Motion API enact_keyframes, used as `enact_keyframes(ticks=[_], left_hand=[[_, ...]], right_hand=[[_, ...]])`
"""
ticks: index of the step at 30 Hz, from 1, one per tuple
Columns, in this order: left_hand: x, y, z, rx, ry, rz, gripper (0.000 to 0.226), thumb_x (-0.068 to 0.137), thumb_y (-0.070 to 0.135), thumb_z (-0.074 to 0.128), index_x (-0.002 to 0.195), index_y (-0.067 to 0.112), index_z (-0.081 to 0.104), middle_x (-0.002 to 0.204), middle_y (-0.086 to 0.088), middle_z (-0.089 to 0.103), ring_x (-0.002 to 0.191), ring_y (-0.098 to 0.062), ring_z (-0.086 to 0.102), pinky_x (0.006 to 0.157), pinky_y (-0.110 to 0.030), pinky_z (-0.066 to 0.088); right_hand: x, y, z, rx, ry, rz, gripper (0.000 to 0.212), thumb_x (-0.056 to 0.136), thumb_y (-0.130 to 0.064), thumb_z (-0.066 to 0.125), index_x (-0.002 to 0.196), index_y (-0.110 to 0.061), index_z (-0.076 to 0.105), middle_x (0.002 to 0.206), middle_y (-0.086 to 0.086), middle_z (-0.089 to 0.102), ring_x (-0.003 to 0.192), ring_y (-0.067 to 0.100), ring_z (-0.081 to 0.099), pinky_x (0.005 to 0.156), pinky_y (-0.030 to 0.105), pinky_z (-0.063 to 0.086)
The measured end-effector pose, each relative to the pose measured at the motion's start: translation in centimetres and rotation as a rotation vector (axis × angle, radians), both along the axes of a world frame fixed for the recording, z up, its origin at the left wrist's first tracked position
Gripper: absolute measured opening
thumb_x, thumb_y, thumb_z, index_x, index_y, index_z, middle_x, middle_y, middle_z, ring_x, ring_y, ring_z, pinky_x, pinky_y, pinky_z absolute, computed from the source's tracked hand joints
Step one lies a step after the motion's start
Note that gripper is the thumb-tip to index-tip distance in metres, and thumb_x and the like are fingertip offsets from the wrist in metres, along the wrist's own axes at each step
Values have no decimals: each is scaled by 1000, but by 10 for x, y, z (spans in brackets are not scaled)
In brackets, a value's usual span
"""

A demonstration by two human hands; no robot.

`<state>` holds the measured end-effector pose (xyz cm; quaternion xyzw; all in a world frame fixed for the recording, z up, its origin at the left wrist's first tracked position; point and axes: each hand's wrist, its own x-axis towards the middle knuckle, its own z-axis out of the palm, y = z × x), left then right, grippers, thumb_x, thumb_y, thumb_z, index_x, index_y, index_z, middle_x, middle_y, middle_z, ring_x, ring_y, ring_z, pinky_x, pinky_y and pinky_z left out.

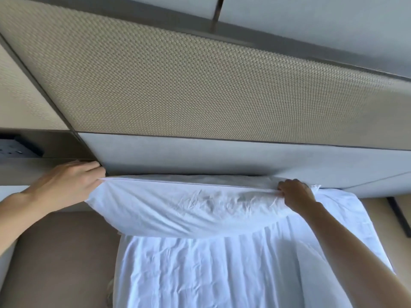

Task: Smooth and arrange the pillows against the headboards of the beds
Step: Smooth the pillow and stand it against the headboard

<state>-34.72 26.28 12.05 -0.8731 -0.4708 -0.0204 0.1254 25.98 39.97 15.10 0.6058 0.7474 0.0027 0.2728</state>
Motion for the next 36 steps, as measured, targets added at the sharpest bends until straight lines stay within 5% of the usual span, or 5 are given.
enact_keyframes(ticks=[7,13,25,32,36], left_hand=[[1,-15,22,-263,-245,342,33,90,44,35,70,23,50,67,7,44,58,-22,51,49,-37,47],[-1,-18,49,-196,-285,378,31,89,36,39,66,18,47,63,5,40,52,-20,45,44,-32,38],[29,-9,67,-454,-213,555,20,87,23,68,74,28,54,72,11,50,66,-13,53,54,-36,48],[220,47,87,-382,-102,126,27,83,42,66,98,20,70,85,4,67,77,-25,69,63,-36,55],[351,94,75,-417,-172,-43,32,96,51,47,117,28,51,109,9,59,105,-18,60,79,-31,44]], right_hand=[[27,5,15,101,26,-44,38,75,0,60,107,-20,67,95,3,64,91,32,64,74,34,50],[39,16,39,432,292,-72,22,74,5,72,89,-11,73,79,13,70,72,39,67,63,41,51],[31,21,22,335,258,-191,17,75,-2,71,82,-18,71,79,5,68,82,35,64,64,31,38],[18,19,21,362,351,-212,20,76,1,63,91,-12,69,88,7,69,92,33,62,81,35,41],[19,-6,8,754,669,-327,5,85,-5,63,84,-9,65,81,9,65,82,34,60,76,41,47]])
